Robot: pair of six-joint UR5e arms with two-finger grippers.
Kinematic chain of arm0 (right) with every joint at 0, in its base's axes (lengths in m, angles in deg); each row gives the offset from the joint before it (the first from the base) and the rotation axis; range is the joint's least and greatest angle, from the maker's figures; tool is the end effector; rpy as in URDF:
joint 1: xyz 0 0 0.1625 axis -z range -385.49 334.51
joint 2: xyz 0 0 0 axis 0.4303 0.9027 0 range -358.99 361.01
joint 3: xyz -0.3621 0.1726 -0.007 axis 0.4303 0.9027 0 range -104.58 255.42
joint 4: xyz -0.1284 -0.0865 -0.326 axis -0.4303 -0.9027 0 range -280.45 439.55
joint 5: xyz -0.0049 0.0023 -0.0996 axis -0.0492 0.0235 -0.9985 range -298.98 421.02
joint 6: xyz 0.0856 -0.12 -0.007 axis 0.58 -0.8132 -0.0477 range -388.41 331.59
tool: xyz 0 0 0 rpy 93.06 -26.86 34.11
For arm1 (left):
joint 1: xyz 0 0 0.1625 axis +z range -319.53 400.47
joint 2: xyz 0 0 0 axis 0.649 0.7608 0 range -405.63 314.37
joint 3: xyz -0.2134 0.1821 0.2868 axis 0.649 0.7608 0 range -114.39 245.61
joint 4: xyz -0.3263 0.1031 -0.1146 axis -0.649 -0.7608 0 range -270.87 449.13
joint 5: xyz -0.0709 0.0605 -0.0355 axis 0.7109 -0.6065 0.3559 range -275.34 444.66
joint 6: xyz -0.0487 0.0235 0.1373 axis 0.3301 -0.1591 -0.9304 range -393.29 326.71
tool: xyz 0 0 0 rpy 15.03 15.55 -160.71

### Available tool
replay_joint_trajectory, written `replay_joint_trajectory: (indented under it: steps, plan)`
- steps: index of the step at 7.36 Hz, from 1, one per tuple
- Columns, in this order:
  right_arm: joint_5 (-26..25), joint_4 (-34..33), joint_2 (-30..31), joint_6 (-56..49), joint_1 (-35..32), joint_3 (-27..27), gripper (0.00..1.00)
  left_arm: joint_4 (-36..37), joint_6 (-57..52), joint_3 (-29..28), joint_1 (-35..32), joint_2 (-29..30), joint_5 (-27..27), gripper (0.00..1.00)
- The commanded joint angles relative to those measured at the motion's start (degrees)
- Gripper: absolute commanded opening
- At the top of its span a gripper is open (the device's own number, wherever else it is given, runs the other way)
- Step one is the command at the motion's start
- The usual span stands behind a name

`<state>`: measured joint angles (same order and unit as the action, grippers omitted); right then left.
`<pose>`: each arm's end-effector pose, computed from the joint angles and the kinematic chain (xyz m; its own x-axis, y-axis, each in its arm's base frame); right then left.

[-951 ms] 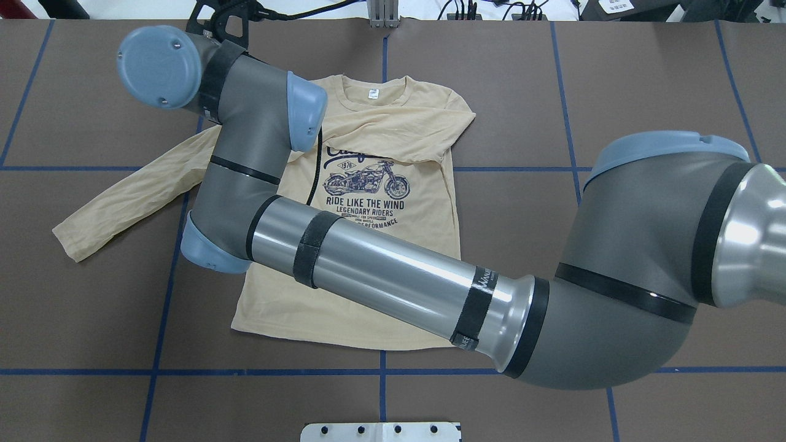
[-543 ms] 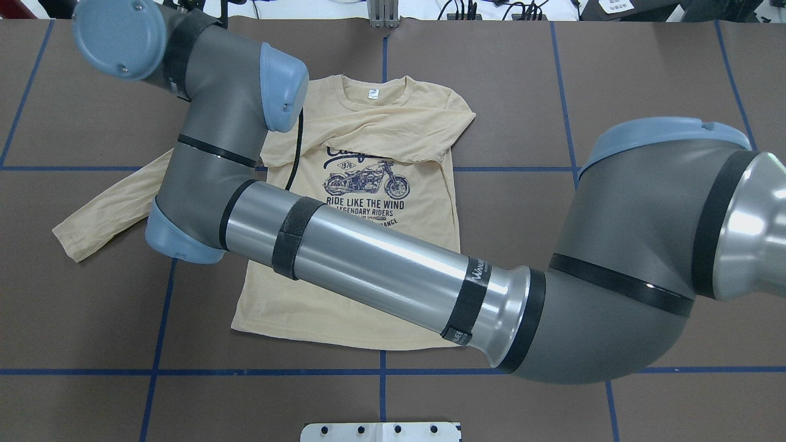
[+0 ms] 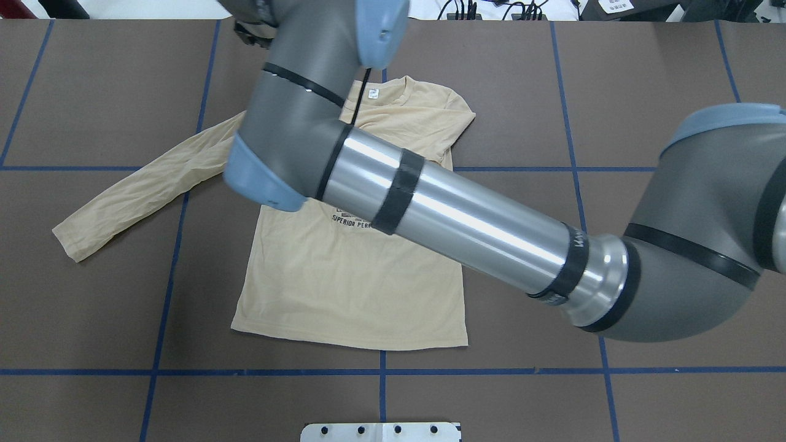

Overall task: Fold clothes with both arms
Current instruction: 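Release the sleeve and withdraw the right gripper away from the shirt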

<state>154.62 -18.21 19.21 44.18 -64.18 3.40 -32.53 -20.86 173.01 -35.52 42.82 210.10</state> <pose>-0.5111 -0.5684 0.0476 0.6930 0.1723 0.7000 -0.3995 0.9001 0.1738 0.0670 -0.4654 0.4796 0.7060 0.4568 -0.5412 -0.0119 0.7717 0.6359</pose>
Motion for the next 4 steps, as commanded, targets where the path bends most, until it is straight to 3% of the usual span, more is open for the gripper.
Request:
replay_joint_trajectory:
  steps: [1,2,4]
  plan:
    - [6.57,-1.29,18.62,-10.05,-5.67,-20.52,1.0,-10.03,9.49,-1.32,4.69,-5.54,-2.38,1.0]
    - [9.38,-1.38,27.15,-15.06,-8.48,-29.06,1.0,-16.27,14.68,-4.02,7.84,-7.14,-5.71,1.0]
    - [14.74,-0.68,41.06,-25.25,-13.24,-40.52,1.0,-28.4,26.1,-12.7,13.91,-7.42,-12.48,0.96]
